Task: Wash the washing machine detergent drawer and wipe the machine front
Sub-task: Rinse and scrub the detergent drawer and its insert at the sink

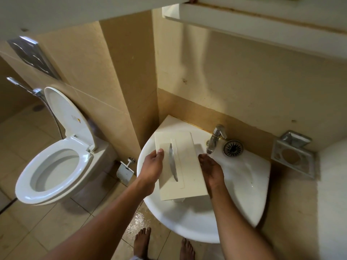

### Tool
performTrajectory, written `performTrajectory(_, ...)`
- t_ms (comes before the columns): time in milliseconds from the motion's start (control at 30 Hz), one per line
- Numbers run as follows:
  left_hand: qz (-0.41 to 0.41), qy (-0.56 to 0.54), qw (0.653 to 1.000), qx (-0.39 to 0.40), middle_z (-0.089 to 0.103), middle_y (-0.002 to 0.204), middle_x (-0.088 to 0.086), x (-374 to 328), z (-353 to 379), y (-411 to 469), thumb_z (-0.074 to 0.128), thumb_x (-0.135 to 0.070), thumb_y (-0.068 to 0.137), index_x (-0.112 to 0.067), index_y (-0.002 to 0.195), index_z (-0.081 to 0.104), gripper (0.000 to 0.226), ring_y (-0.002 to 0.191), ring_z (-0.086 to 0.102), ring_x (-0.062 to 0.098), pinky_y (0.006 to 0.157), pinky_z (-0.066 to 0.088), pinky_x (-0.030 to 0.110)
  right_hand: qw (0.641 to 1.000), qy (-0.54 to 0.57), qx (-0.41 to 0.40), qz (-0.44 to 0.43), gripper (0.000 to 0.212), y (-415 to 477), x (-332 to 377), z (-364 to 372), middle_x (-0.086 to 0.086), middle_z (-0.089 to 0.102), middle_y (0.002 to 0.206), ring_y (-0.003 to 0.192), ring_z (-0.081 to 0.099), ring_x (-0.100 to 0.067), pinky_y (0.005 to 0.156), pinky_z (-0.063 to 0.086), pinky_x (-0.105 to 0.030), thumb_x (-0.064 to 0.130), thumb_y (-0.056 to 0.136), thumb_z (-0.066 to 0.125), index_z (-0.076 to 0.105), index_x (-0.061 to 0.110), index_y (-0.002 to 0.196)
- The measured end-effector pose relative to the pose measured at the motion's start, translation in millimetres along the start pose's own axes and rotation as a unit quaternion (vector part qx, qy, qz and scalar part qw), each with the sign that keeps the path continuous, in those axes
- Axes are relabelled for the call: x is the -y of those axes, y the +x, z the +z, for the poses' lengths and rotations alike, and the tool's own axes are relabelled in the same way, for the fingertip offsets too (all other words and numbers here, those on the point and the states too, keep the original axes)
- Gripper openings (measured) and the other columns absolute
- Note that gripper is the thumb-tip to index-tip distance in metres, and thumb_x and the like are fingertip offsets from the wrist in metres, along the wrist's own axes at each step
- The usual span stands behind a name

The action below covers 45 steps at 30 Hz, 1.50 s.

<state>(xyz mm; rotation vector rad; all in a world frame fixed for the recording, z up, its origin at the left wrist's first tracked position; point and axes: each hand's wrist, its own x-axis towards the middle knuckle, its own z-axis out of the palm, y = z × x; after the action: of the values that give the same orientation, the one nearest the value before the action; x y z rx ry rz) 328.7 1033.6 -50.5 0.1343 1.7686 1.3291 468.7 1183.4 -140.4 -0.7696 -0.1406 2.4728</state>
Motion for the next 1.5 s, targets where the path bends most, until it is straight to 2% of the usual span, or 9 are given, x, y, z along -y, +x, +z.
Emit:
performTrajectory(267,0.014,-0.007,1.000,0.008,0.066,0.111,-0.002,-1.4,8.8,-7.6,0.033,-0.043,0.107,-0.030,0.124,0.055,0.031,0.106,0.063,0.027,0.102,0.050,0.053,0.988,-0.157,-0.001,0.000,0.011,-53.1,26.1,93.3,-0.006,0.060,0.074,0.064,0.054,-0.015,0.060,0.043,-0.021,0.007,0.092,0.053,0.060,0.008,0.083)
performTrajectory(467,0.043,-0.012,0.999,-0.028,0.065,0.121,0.005,-8.3,25.4,-10.9,0.030,-0.042,0.108,-0.020,0.134,0.056,0.043,0.106,0.063,0.028,0.101,0.051,0.050,0.547,-0.823,-0.018,-0.148,0.035,-77.0,-6.0,102.8,-0.001,0.064,0.126,0.120,0.060,-0.019,0.104,0.043,-0.025,0.002,0.099,0.044,0.065,0.012,0.124)
performTrajectory(600,0.061,0.005,0.996,-0.060,0.066,0.121,0.005,-7.4,32.3,-9.1,0.029,-0.042,0.108,-0.018,0.133,0.058,0.045,0.104,0.062,0.026,0.100,0.051,0.046,0.408,-0.878,0.001,-0.251,0.052,-110.7,-49.0,51.8,-0.001,0.035,0.159,0.150,0.025,-0.016,0.123,0.018,-0.029,0.025,0.102,0.028,0.038,0.015,0.152)
performTrajectory(733,0.087,0.035,0.994,-0.055,0.070,0.115,0.002,-1.4,31.8,-6.2,0.030,-0.039,0.108,-0.016,0.123,0.064,0.043,0.100,0.064,0.019,0.089,0.050,0.035,0.357,-0.919,-0.050,-0.162,0.085,-96.9,-51.9,63.7,0.003,0.003,0.168,0.153,-0.003,-0.011,0.125,-0.001,-0.037,0.068,0.091,-0.001,0.005,0.018,0.160)
performTrajectory(1033,0.086,0.002,0.996,0.012,0.072,0.107,0.002,8.2,29.5,-9.8,0.034,-0.023,0.109,-0.022,0.114,0.066,0.032,0.098,0.068,0.015,0.082,0.055,0.023,0.302,-0.943,-0.005,-0.139,0.068,-3.1,-45.3,119.0,-0.002,0.006,0.168,0.154,-0.003,-0.015,0.124,-0.004,-0.043,0.054,0.103,0.011,0.010,0.016,0.160)
performTrajectory(1133,0.071,-0.054,0.996,0.026,0.071,0.119,0.009,10.6,20.2,-4.0,0.040,-0.019,0.107,-0.024,0.110,0.067,0.027,0.110,0.068,0.025,0.100,0.053,0.045,0.374,-0.914,0.104,-0.120,0.060,-30.1,-51.7,117.1,0.014,0.012,0.164,0.151,0.003,-0.002,0.125,-0.003,-0.034,0.053,0.104,0.013,0.021,0.028,0.158)
performTrajectory(1200,0.071,-0.043,0.997,0.005,0.071,0.116,0.004,9.5,19.1,-4.0,0.036,-0.023,0.109,-0.025,0.109,0.065,0.029,0.106,0.066,0.018,0.093,0.054,0.032,0.498,-0.845,0.116,-0.155,0.047,-47.7,-46.0,106.6,0.014,0.038,0.154,0.143,0.029,0.000,0.122,0.017,-0.026,0.042,0.107,0.030,0.045,0.025,0.148)
performTrajectory(1333,0.068,-0.011,0.997,-0.047,0.066,0.093,-0.006,0.7,20.2,-7.9,0.030,-0.043,0.108,-0.035,0.090,0.062,0.037,0.092,0.063,0.020,0.085,0.052,0.035,0.722,-0.584,-0.151,-0.339,0.017,-54.1,-19.1,75.9,0.005,0.073,0.090,0.082,0.066,-0.008,0.075,0.051,-0.027,0.011,0.095,0.058,0.073,0.017,0.089)
performTrajectory(1500,0.112,0.006,0.991,-0.071,0.068,0.099,-0.004,-12.5,12.6,-13.4,0.030,-0.047,0.107,-0.033,0.105,0.064,0.037,0.092,0.064,0.018,0.083,0.055,0.039,0.956,-0.098,-0.276,-0.032,0.019,-10.2,17.9,23.2,-0.014,0.065,0.081,0.072,0.064,-0.026,0.069,0.053,-0.032,0.007,0.095,0.046,0.061,0.001,0.086)
